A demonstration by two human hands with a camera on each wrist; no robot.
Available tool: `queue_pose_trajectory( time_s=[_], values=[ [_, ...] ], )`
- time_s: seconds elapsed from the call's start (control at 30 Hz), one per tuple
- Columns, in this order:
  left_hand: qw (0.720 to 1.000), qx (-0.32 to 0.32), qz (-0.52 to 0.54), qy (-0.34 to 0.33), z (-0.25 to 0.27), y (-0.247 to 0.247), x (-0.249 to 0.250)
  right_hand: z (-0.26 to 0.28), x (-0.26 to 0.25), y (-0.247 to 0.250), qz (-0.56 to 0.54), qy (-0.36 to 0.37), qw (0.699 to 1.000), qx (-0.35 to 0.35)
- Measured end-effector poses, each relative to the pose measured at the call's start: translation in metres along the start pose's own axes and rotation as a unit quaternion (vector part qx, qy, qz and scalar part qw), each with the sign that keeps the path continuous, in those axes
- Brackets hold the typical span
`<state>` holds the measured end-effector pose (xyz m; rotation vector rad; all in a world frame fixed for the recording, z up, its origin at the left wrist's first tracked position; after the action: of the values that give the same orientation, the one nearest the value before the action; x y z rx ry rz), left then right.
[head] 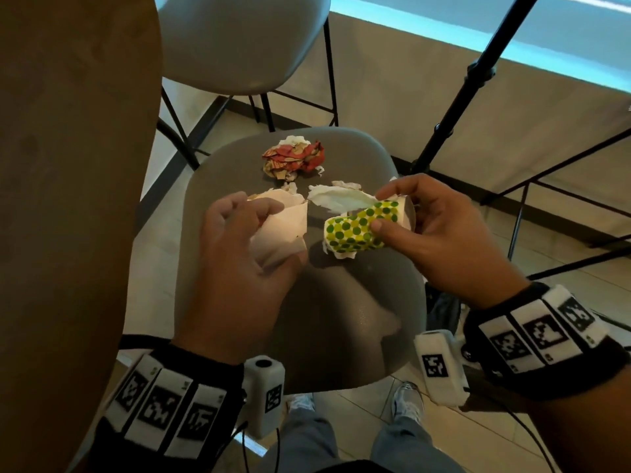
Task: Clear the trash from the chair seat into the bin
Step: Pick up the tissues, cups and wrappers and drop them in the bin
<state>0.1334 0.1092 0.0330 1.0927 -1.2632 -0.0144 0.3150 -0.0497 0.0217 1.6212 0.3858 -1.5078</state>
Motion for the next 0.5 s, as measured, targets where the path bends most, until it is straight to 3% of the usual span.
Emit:
queue_pose_trajectory(
  time_s=[0.27,0.5],
  values=[
    [0.997,-0.062,0.024,-0.028,0.014,-0.009,0.064,0.072,0.02,0.068,-0.075,-0.037,0.995,0.057],
    [0.983,-0.149,0.048,-0.099,0.025,-0.096,0.131,0.162,0.097,0.152,-0.125,-0.115,0.972,0.162]
  ],
)
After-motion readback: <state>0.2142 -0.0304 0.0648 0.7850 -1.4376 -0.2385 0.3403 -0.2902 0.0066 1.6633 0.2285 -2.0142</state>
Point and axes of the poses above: each hand's wrist, its own z-axis away from the middle knuckle, its own y-axis out of the back of the hand, x = y × z, the point moved 7 cm from there along -z, towards the middle knuckle, and after that the axes turned 1 degree about -y, right-handed, at the moved point
